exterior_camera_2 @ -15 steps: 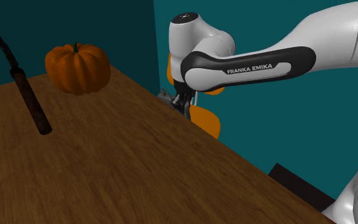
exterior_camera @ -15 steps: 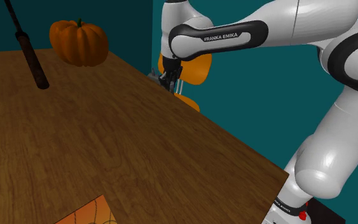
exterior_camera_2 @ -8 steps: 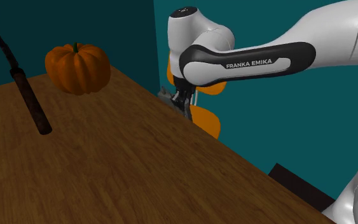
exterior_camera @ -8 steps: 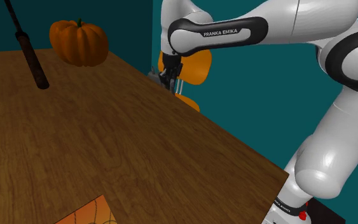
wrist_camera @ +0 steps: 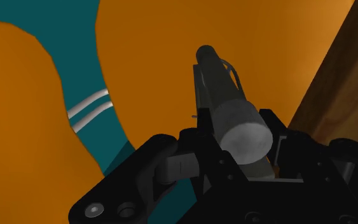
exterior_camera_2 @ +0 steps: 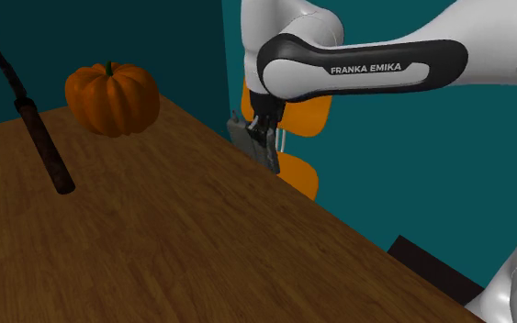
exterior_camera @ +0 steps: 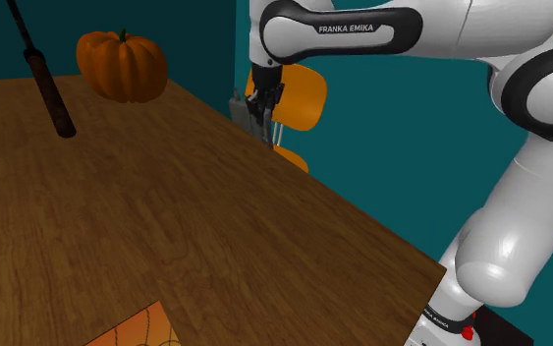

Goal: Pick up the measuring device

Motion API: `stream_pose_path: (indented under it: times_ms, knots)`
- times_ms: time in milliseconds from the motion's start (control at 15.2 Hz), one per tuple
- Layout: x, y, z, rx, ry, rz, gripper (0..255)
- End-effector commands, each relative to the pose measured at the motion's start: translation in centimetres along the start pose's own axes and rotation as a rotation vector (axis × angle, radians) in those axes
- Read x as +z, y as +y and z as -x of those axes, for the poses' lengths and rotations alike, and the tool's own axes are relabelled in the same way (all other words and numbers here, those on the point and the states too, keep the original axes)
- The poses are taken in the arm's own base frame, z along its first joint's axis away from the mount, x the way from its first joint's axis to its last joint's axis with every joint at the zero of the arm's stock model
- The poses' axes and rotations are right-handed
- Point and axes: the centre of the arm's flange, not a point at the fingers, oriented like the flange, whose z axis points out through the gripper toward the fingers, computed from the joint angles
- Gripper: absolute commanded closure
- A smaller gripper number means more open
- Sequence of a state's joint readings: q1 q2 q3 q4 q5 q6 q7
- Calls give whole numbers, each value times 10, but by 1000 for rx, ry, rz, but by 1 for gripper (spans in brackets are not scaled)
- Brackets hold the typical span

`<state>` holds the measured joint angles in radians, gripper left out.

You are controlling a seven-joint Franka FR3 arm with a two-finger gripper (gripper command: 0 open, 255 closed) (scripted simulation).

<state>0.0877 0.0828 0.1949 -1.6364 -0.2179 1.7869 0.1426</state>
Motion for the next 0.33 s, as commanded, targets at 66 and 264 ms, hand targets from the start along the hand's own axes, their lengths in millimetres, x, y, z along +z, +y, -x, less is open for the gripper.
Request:
stream_pose_path:
  times_ms: [66, 264]
  knots:
    - [-16, 2, -1, 0, 1, 0, 255]
    - [-22, 3, -2, 0, 1, 0, 255]
